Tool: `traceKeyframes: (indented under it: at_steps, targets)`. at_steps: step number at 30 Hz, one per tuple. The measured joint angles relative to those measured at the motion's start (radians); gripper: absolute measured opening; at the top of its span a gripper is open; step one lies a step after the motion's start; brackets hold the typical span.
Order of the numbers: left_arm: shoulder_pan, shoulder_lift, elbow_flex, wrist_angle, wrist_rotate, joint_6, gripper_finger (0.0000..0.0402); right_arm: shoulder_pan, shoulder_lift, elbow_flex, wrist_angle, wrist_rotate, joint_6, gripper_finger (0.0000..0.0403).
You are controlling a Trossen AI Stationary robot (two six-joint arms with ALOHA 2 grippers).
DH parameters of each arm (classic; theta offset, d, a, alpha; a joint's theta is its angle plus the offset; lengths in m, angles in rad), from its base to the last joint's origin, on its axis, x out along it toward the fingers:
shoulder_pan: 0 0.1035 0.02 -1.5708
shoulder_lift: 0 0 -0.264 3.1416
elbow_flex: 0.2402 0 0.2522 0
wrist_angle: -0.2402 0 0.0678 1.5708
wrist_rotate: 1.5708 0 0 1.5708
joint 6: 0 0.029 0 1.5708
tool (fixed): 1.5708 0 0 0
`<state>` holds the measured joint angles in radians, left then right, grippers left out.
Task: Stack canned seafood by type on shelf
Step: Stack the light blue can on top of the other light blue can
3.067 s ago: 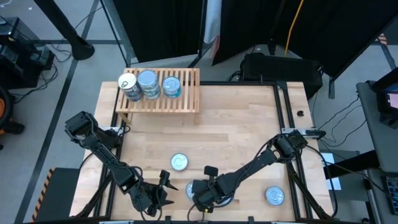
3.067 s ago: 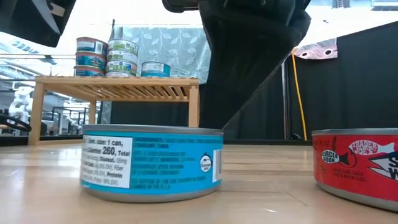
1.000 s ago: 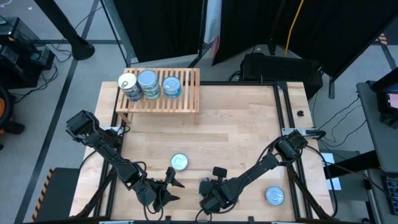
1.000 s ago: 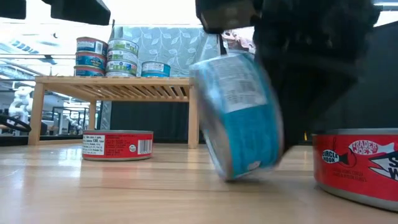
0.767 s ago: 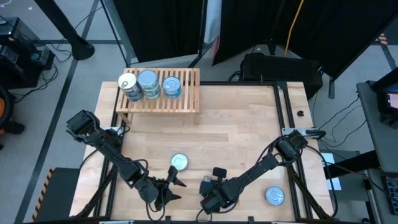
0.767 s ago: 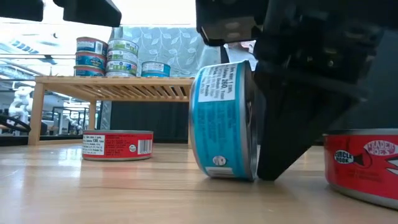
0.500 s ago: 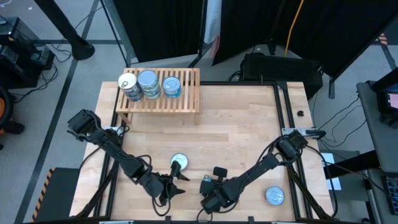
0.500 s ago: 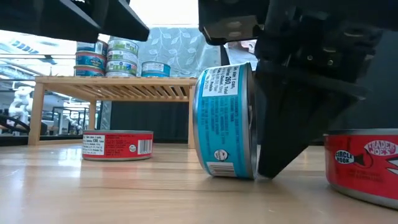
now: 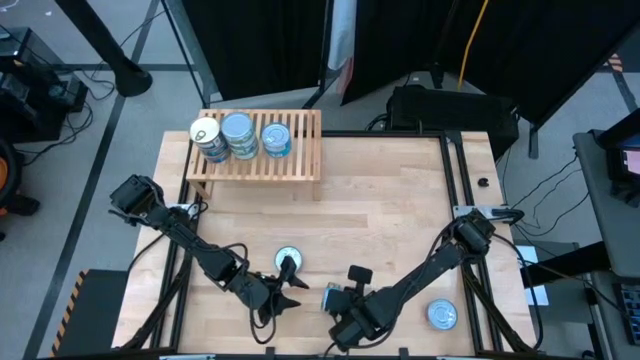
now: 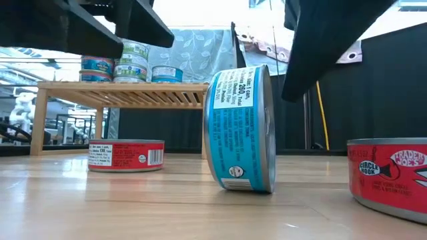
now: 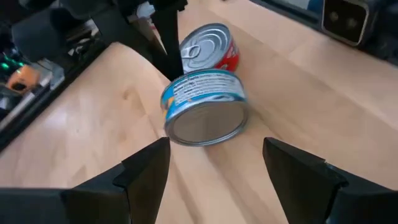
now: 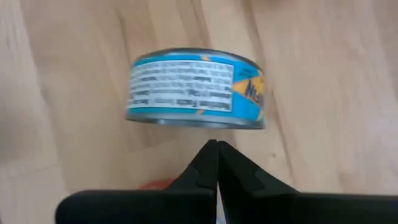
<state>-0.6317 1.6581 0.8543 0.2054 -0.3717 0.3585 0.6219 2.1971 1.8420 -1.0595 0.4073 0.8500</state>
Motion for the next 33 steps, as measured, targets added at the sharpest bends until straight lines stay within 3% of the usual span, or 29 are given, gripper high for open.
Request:
traceKeyframes:
  at_steps: [13,18,23,27,33]
  targets:
    - [0.012,0.097,0.000,0.133,-0.014,0.202,0.0265,-0.066,0.000,-0.013,0.032,0.009,-0.145,0.0000]
    - [0.012,0.103,0.000,0.184,-0.104,0.199,0.0265,-0.081,0.000,-0.013,0.032,0.013,-0.195,0.0000]
    - [0.028,0.103,0.003,0.182,-0.108,0.143,0.0265,-0.078,-0.029,0.011,-0.017,0.010,-0.185,0.0000]
    - [0.066,0.103,0.004,0.181,-0.050,0.025,0.0265,-0.060,-0.065,0.061,-0.083,0.016,-0.133,0.0000]
    - [0.130,0.103,0.004,0.175,0.124,-0.065,0.0265,-0.026,-0.104,0.137,-0.216,0.011,-0.044,0.0000]
